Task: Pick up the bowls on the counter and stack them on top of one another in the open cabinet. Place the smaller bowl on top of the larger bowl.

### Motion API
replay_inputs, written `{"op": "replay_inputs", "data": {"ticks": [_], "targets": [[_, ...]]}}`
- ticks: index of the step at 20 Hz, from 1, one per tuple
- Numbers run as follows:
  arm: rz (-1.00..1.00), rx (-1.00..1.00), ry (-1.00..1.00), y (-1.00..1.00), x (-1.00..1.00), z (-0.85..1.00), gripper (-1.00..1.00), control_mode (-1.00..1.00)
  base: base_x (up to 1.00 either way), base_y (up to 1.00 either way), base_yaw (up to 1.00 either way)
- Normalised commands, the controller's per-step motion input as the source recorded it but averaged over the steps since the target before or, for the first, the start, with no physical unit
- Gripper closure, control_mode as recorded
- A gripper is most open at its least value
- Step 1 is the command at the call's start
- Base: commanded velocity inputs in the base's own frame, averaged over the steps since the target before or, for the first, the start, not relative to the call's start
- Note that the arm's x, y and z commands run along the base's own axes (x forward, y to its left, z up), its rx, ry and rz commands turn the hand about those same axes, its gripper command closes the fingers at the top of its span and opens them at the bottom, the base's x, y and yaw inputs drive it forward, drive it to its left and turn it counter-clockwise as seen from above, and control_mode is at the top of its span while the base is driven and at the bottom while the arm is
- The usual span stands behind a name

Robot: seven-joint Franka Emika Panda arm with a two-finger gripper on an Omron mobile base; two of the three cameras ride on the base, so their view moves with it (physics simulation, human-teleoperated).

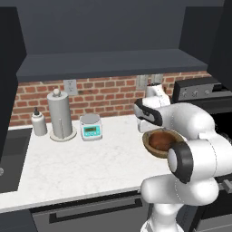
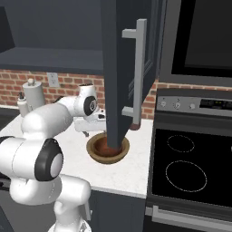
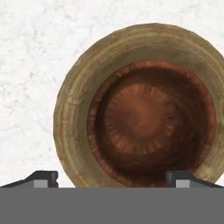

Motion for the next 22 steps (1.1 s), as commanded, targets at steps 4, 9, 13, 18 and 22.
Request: {"op": "replay_inputs", "data": {"ticks": [4,9,13,18,22], "targets": [[0.00,0.00,0.00,0.07,-0.02,-0.31,-1.00,-1.00,0.00,0.00,0.00],[0.00,-0.04,-0.01,0.02,0.00,-0.39,-1.00,-1.00,0.00,0.00,0.00],[0.00,-0.05,0.00,0.10,0.00,-0.49,-1.00,-1.00,0.00,0.00,0.00],[0.00,0.00,0.00,0.17,0.00,-0.09,-1.00,-1.00,0.00,0.00,0.00],[0.00,0.00,0.00,0.06,0.00,0.05,-1.00,-1.00,0.00,0.00,0.00]]}}
